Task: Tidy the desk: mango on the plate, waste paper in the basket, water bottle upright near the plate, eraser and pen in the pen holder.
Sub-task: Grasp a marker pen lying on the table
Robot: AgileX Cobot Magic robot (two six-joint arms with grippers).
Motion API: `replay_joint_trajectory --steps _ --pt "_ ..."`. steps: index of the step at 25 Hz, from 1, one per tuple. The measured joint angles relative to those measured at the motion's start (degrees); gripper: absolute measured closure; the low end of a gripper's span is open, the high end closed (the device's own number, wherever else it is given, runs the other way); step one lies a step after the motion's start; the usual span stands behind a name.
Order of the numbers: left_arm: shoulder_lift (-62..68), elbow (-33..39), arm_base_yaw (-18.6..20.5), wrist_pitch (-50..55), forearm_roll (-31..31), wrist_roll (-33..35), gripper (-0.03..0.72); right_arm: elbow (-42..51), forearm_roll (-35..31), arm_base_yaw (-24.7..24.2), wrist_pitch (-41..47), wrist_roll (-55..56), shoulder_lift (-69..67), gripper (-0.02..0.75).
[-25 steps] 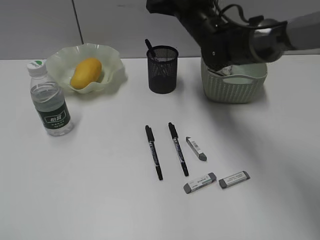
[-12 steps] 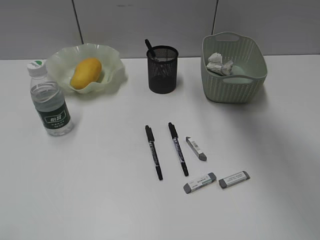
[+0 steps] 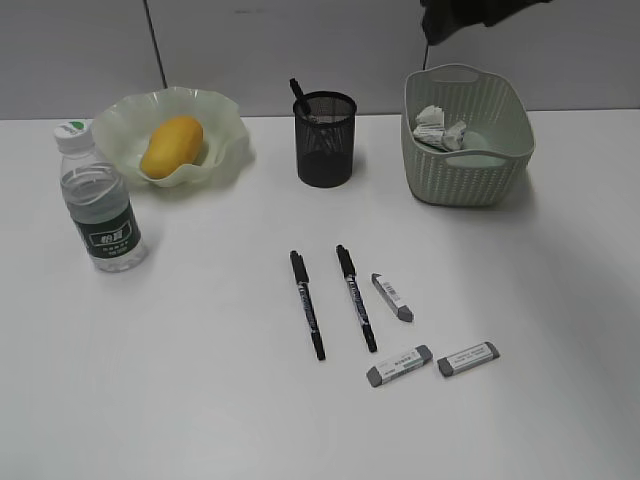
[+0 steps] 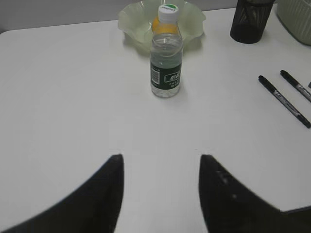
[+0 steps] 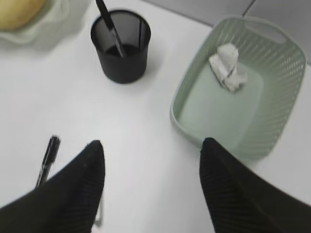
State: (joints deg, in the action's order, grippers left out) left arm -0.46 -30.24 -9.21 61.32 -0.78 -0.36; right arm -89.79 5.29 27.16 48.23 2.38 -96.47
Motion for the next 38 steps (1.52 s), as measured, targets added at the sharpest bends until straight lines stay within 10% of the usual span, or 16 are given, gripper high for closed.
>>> replay_joint_trajectory --steps 6,21,38 --pt "0.0 0.0 0.0 0.0 0.0 0.0 0.117 0.0 0.0 0.0 17.5 -3.7 2.0 0.246" --pt "0.0 0.0 0.0 -0.1 0.0 0.0 0.106 3.3 -4.5 0.0 21.1 -5.4 14.5 0.250" --pt "17.8 0.0 0.0 -0.3 -3.8 0.0 0.133 45.9 -4.5 0.0 18.8 -6.9 52.3 0.253"
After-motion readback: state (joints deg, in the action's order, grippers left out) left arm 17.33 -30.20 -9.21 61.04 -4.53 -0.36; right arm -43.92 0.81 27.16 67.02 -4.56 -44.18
